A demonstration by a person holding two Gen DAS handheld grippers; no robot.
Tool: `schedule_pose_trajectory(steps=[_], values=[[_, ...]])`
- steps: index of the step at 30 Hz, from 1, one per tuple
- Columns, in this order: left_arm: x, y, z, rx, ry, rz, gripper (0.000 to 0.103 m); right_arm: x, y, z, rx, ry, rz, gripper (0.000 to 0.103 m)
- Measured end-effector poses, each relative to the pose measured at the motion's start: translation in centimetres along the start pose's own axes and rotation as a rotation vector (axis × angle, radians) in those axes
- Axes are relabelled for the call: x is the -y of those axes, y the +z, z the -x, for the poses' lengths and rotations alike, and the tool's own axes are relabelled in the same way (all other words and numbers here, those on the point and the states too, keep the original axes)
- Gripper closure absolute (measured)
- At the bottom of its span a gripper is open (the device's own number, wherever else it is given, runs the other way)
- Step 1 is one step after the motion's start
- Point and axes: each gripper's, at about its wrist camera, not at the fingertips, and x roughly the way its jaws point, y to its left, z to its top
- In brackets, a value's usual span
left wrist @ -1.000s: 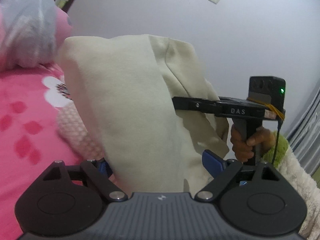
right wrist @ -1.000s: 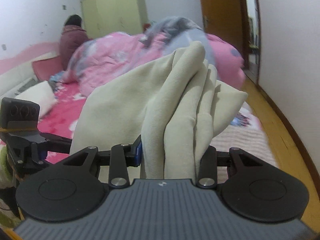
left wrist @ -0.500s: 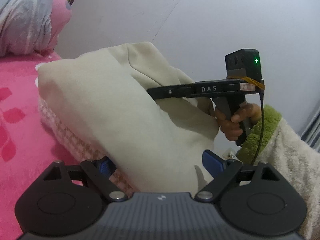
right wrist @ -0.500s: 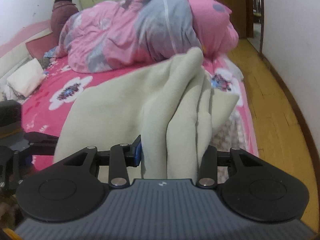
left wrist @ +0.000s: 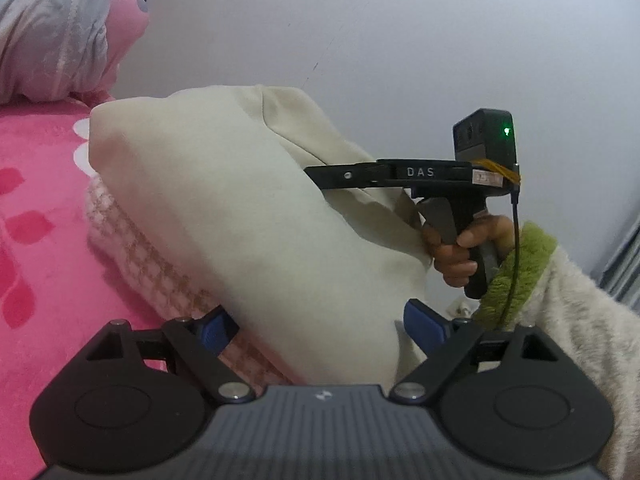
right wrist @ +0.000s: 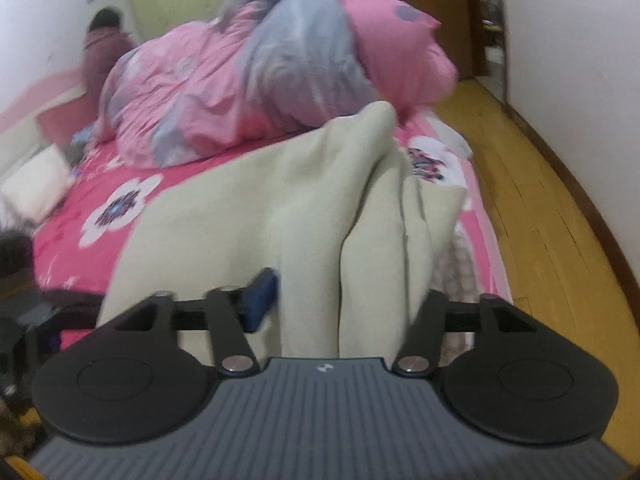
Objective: Fold clothes
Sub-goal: 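Carry the held beige hoodie with both grippers onto the pink checked cloth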
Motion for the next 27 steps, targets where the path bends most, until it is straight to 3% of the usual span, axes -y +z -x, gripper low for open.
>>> schedule_pose_trajectory(steps=[3,5,10,12,15,17,19,20,22,25,27], values=[[-1.7,0.9,0.8,0.017,0.026,0.038,0.013,0.2,-0.7,1.7,0.033,-0.060,-0.032,0.024],[-2.7,1.1,2.6,0.066,0.060,0.060,0.013,0.5,-1.8,4.2,0.087,-0.102,-0.067,0.024],[-2.1,3.7,5.1,0.245,0.163,-0.037,0.013,-0.8,-6.6,13.0,0.389,-0.213,-0.160,0.024],[-1.6,5.6,4.3,0.271,0.196,-0.097,0.013,-3.0,-7.8,13.2,0.404,-0.259,-0.145,0.027],[-1.7,8.0,1.7,0.263,0.248,-0.138,0.017,-6.5,-9.6,13.2,0.416,-0.328,-0.119,0.046],[-2.2,8.4,0.0,0.218,0.287,-0.139,0.021,-8.8,-10.8,13.2,0.424,-0.373,-0.102,0.050],[-2.8,8.6,-1.3,0.187,0.307,-0.132,0.022,-8.8,-12.0,12.9,0.450,-0.437,-0.270,0.049],[-3.2,8.7,-1.6,0.178,0.308,-0.124,0.021,-8.0,-13.2,13.1,0.473,-0.415,-0.406,0.047],[-3.8,8.7,-2.0,0.180,0.310,-0.122,0.020,-5.9,-16.3,12.9,0.515,-0.257,-0.653,0.046],[-4.6,8.8,-2.4,0.172,0.306,-0.103,0.017,-4.2,-19.2,10.6,0.501,-0.094,-0.859,0.040],[-5.2,9.1,-2.8,0.160,0.296,-0.081,0.015,-3.7,-19.6,9.2,0.489,-0.071,-0.915,0.037]])
